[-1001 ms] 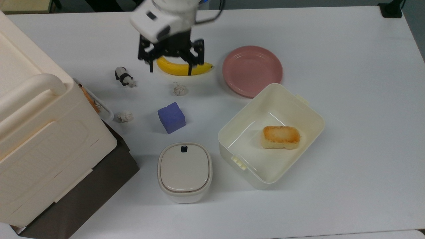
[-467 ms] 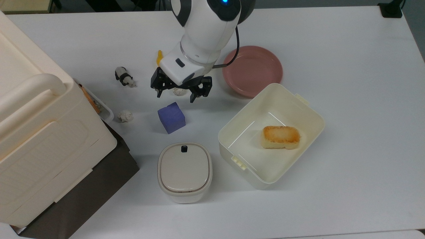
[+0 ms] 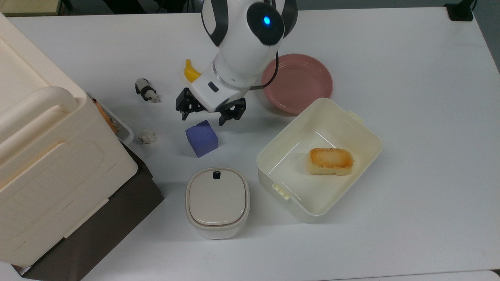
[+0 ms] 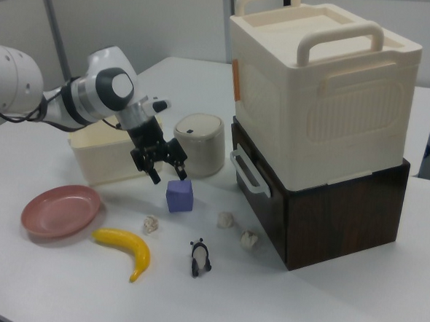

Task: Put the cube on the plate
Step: 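Close the gripper around the purple cube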

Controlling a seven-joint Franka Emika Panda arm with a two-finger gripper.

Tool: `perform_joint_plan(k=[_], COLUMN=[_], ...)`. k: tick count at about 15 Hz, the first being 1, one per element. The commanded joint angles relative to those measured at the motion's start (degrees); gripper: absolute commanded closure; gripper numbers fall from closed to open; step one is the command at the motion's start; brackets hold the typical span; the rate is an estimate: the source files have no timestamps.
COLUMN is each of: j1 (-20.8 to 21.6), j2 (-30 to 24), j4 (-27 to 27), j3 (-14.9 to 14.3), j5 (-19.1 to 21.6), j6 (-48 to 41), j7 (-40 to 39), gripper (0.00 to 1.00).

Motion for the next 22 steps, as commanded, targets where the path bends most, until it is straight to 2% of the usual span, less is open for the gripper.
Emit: perform_joint_plan(k=[1, 4, 6, 9, 11, 20, 21, 22], j1=[0.2, 0.2, -0.1, -1.1, -1.2, -1.3, -1.5, -1.3], j2=[2.8, 3.3, 3.4, 4.4, 5.3, 6.4, 6.6, 6.9], j4=[0.8, 0.8, 0.7, 0.6, 0.6, 0.1, 0.0, 0.0], j3=[-0.2, -0.2, -0.2, -0.2, -0.2, -0.2, -0.2, -0.2], j5=[-1.8, -2.5, -3.6, -8.5, -9.6, -9.7, -10.3, -10.3], j6=[0.6, 0.7, 5.1, 7.4, 7.4, 7.3, 7.2, 7.2], j7=[2.3, 4.7, 10.6, 18.2, 18.7, 18.2, 17.9, 18.0], gripper=[0.00, 0.00, 0.00, 0.00, 0.00, 0.00, 0.02, 0.16])
